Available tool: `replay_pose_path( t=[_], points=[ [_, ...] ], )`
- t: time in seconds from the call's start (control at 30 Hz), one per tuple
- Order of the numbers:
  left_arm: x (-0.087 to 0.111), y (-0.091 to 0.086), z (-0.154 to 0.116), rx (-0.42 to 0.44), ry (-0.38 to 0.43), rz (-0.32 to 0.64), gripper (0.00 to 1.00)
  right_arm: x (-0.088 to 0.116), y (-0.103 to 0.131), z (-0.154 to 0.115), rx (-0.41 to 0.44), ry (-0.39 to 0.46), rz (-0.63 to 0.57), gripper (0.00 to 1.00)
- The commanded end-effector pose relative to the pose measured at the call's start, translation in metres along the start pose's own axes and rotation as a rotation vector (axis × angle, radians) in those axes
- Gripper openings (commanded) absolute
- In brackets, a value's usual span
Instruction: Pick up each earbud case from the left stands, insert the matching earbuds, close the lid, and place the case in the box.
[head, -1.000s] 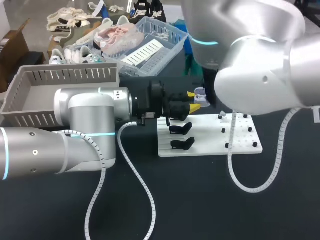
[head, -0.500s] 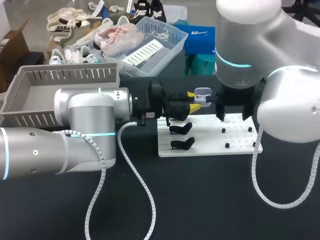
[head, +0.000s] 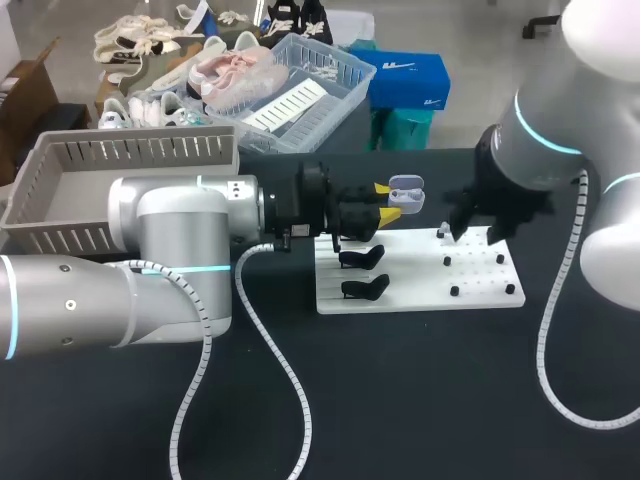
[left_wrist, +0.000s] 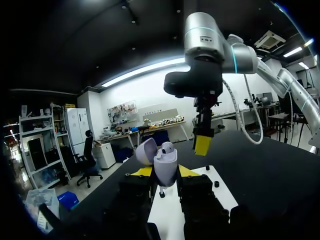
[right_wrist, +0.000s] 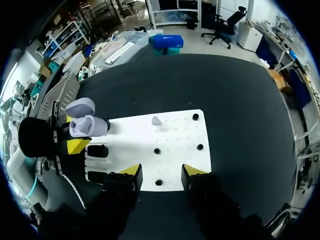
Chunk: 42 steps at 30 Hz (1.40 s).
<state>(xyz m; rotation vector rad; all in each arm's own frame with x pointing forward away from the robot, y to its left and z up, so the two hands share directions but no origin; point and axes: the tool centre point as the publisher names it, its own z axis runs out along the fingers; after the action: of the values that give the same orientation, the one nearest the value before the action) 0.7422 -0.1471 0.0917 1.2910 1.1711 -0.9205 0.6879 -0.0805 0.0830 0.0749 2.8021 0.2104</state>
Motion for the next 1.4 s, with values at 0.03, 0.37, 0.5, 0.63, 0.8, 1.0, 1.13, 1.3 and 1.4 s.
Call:
replay_pose_path(
  t=[0.03,0.37,0.5,0.63,0.8,1.0,1.13,1.3,1.4],
  points=[
    [0.000,-0.001,0.000,-0.005,0.000,0.002,0.00,-0.010,0.003,0.011,-0.006,0.014,0.008,0.47],
    [0.000,-0.001,0.000,-0.005,0.000,0.002,0.00,-0.028,0.005,0.030,-0.042,0.039,0.034,0.48],
    [0.000,-0.001,0.000,-0.005,0.000,0.002,0.00,-0.032,0.004,0.036,-0.064,0.048,0.045,0.48],
    [0.000,-0.001,0.000,-0.005,0.000,0.002,0.00,-0.034,0.006,0.040,-0.059,0.052,0.049,0.48],
    [0.000,-0.001,0.000,-0.005,0.000,0.002,0.00,-0.037,0.007,0.045,-0.063,0.062,0.070,0.47],
    [-0.004,0.002,-0.004,-0.008,-0.001,0.006,0.00,-0.038,0.009,0.047,-0.071,0.067,0.076,0.46],
    [-0.009,0.003,-0.012,-0.015,0.008,0.023,0.00,-0.038,0.008,0.049,-0.077,0.068,0.085,0.47],
    [-0.006,0.003,-0.024,-0.037,0.021,0.021,0.00,-0.038,0.007,0.051,-0.077,0.069,0.090,0.47],
    [-0.005,0.003,-0.029,-0.049,0.033,0.021,0.00,-0.038,0.007,0.054,-0.076,0.073,0.091,0.46]
  ],
)
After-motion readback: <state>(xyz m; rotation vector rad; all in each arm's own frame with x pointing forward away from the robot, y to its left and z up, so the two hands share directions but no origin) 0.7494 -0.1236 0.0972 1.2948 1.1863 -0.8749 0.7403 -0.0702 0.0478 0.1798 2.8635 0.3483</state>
